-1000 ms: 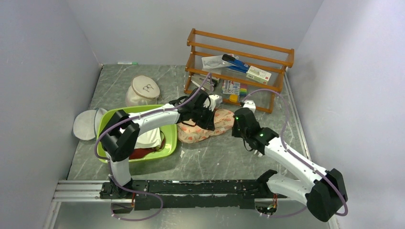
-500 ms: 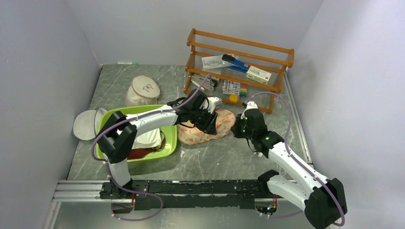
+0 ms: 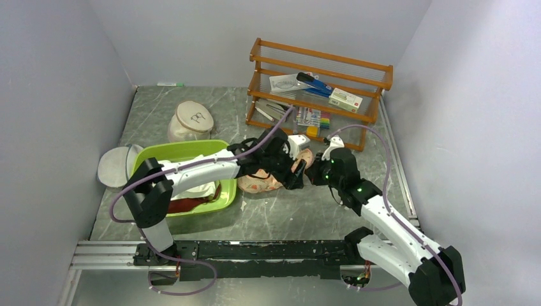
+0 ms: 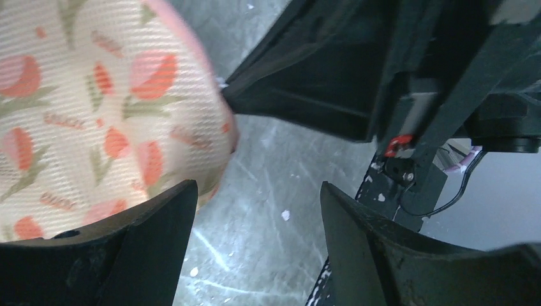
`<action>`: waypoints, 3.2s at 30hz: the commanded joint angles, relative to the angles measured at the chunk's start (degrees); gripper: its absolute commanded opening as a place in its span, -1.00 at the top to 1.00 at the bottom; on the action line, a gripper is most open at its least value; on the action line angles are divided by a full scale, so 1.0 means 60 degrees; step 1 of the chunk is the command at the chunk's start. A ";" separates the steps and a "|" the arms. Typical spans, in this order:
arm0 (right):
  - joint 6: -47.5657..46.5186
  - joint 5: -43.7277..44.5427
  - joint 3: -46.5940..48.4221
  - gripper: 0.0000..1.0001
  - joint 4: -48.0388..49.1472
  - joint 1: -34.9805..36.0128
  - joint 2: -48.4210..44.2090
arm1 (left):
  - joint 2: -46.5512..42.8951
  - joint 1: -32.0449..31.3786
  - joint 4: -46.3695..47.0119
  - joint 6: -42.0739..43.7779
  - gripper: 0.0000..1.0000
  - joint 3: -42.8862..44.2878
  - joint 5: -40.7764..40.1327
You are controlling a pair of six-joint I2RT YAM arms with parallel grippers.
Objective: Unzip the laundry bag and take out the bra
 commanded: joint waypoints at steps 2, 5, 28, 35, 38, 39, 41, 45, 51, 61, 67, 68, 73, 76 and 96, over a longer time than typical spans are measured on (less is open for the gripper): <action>-0.0102 -0.0376 -0.0022 1.00 0.0278 -0.0041 -0.0440 | 0.0054 -0.0379 0.1606 -0.0803 -0.52 0.0179 -0.1605; -0.0110 -0.0442 -0.0020 1.00 0.0190 -0.0048 -0.0552 | 0.0235 -0.0375 0.2068 -0.1049 -0.36 0.0310 -0.1618; -0.0152 -0.0730 -0.0047 1.00 0.0225 -0.0041 -0.0837 | 0.0909 -0.0412 0.1417 -0.0785 -0.10 0.0437 -0.1848; -0.0094 -0.0798 -0.0036 1.00 0.0123 -0.0041 -0.0923 | 0.1101 -0.0420 0.1517 -0.0880 0.19 0.0620 -0.1817; -0.0084 -0.0715 0.0058 1.00 0.0060 -0.0041 -0.0970 | 0.1233 -0.0426 0.1172 -0.0786 0.33 0.0892 -0.1714; -0.0095 -0.0686 0.0068 1.00 0.0038 -0.0041 -0.0971 | 0.1231 -0.0445 0.1095 -0.0718 0.39 0.0946 -0.1714; -0.0126 -0.0465 0.0083 1.00 0.0017 -0.0041 -0.0958 | 0.1153 -0.0482 0.1041 -0.0619 0.53 0.0935 -0.1747; -0.0126 -0.0083 0.0113 1.00 -0.0069 -0.0048 -0.0874 | 0.0822 -0.0542 0.0914 -0.0490 0.86 0.0835 -0.1768; 0.0312 0.0930 0.0120 1.00 -0.0312 -0.0054 -0.0630 | 0.0319 -0.0662 0.1119 -0.0252 0.86 0.0595 -0.1270; 0.1014 0.2912 0.0013 1.00 -0.0774 -0.0358 -0.0663 | 0.0194 -0.0985 0.1079 0.0618 0.86 0.0717 -0.1006; 0.1135 0.3091 -0.0033 1.00 -0.0656 -0.0912 -0.0744 | 0.0435 -0.1171 0.1059 0.0942 0.86 0.0892 -0.0711; 0.1137 0.3080 -0.0030 1.00 -0.0610 -0.0959 -0.0796 | 0.0467 -0.1188 0.1098 0.0935 0.86 0.0829 -0.0706; 0.1103 0.2289 0.0040 1.00 -0.0690 -0.1139 -0.0824 | 0.0463 -0.1219 0.1243 0.0865 0.86 0.0054 -0.0942; 0.1188 0.1230 -0.0174 1.00 -0.0797 -0.1139 -0.1197 | 0.0502 -0.1218 0.1180 0.0792 0.86 -0.0309 -0.0958; 0.1248 -0.3085 -0.1022 1.00 -0.1040 -0.1098 -0.1402 | -0.0041 -0.1233 0.0954 0.0153 -0.25 -0.0391 -0.1125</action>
